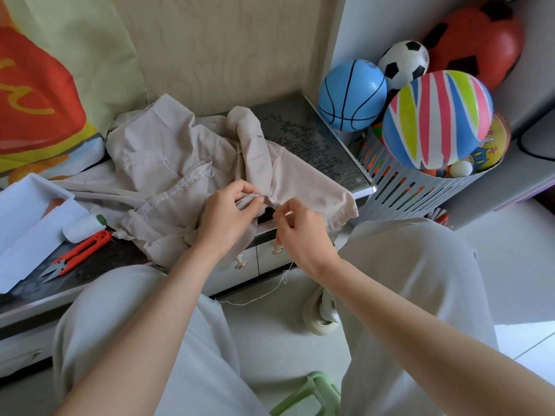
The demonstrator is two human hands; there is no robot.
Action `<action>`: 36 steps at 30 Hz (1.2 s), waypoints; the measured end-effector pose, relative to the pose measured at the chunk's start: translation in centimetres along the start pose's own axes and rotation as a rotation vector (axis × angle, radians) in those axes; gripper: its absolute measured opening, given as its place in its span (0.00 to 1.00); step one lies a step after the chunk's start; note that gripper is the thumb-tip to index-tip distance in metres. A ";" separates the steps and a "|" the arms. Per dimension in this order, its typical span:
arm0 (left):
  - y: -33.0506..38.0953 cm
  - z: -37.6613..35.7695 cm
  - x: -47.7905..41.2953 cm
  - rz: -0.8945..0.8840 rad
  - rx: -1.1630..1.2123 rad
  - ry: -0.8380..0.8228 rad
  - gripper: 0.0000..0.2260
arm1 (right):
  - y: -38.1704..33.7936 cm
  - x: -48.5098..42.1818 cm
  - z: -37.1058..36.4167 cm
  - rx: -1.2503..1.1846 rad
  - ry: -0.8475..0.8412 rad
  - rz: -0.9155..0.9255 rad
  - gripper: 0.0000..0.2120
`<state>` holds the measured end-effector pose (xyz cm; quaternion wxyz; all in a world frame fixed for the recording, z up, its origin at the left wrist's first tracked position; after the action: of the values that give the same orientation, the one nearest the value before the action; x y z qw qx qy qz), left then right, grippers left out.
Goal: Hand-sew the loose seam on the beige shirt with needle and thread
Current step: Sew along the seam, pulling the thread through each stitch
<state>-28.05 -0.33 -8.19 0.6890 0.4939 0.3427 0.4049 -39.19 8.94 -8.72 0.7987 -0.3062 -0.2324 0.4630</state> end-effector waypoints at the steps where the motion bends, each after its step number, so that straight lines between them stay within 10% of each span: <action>1: 0.1 0.0 0.0 -0.006 -0.004 -0.003 0.06 | 0.1 -0.1 0.0 -0.001 0.008 -0.006 0.07; 36: 2.3 -0.6 1.3 -0.153 -0.058 -0.096 0.10 | -0.6 0.3 0.3 -0.339 -0.027 0.044 0.17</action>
<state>-28.45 1.51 -6.25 0.7475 0.4651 0.3342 0.3365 -38.92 9.05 -8.03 0.7222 -0.4351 -0.3109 0.4387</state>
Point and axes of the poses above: each hand's wrist, its own x-axis away from the middle knuckle, its own z-axis out of the back of the hand, y = z × x, the point moved 7 cm from there along -x, towards the middle knuckle, and after that the axes turned 11 degrees about x, right-handed, at the moved point
